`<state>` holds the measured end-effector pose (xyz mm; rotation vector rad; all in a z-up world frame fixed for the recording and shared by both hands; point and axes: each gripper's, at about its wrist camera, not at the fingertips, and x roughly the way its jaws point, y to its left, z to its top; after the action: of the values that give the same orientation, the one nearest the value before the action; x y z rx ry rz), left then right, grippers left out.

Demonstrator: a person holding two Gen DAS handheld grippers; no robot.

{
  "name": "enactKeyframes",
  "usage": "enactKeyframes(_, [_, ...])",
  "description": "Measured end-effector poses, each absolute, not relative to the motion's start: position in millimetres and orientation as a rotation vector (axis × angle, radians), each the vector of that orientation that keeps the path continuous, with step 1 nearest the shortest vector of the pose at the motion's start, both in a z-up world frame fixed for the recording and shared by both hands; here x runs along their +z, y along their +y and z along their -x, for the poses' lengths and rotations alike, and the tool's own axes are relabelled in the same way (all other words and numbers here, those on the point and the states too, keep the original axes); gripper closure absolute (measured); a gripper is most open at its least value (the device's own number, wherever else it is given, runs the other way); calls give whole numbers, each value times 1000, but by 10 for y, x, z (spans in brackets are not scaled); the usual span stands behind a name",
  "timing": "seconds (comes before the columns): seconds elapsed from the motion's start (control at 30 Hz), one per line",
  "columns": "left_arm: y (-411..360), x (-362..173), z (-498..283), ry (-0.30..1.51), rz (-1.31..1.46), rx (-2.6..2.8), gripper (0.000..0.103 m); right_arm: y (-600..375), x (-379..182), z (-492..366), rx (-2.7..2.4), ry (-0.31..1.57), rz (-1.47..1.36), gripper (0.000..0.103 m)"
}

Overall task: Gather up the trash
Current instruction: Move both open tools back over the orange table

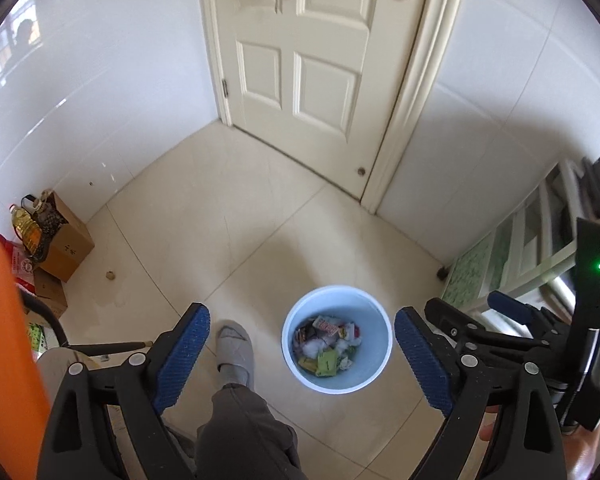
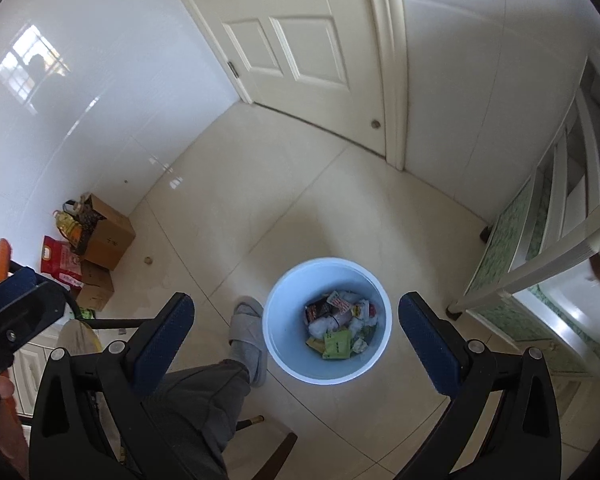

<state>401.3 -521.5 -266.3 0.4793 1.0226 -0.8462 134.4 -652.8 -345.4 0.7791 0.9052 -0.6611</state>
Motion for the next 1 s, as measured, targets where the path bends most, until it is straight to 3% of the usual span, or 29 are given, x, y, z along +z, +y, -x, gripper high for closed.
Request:
enactKeyframes(0.6, [-2513,-922,-3593,741,-202,-712,7,-5068,-1552,-2065,-444,659,-484,0])
enactKeyframes(1.0, [-750,-506,-3198,559,-54,-425,3,-3726,-820,-2686,-182,544,-336,0])
